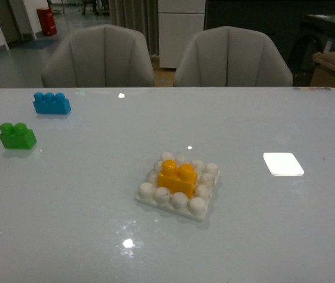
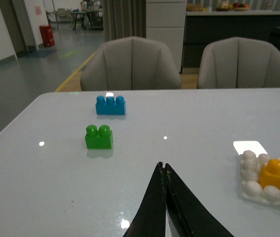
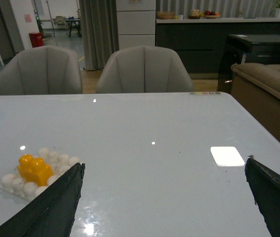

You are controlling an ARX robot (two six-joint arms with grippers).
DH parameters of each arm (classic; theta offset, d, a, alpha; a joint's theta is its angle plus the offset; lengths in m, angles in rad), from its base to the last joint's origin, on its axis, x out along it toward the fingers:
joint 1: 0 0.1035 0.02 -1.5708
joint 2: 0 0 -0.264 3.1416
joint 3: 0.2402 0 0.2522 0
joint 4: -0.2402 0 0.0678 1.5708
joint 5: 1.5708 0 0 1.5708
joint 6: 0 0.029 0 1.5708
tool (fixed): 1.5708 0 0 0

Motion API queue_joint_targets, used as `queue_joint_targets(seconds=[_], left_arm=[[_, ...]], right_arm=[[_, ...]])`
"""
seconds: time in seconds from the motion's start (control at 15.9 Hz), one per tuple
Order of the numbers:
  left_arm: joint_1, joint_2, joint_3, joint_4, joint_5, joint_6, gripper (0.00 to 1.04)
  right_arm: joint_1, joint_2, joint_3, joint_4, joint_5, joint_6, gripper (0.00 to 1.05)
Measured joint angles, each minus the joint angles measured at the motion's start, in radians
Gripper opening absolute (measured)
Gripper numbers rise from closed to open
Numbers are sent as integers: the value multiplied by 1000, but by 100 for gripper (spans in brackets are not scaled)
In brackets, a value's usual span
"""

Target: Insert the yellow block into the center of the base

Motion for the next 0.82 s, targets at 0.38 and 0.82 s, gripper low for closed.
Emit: queue_joint_targets(seconds=[0.38, 0.82], left_arm=[[-3, -248, 0, -224, 2, 0, 2], [-3, -431, 0, -408, 1, 2, 2]], right_arm=[[0, 0, 0, 1, 1, 0, 98], [0, 0, 0, 1, 1, 0, 98]])
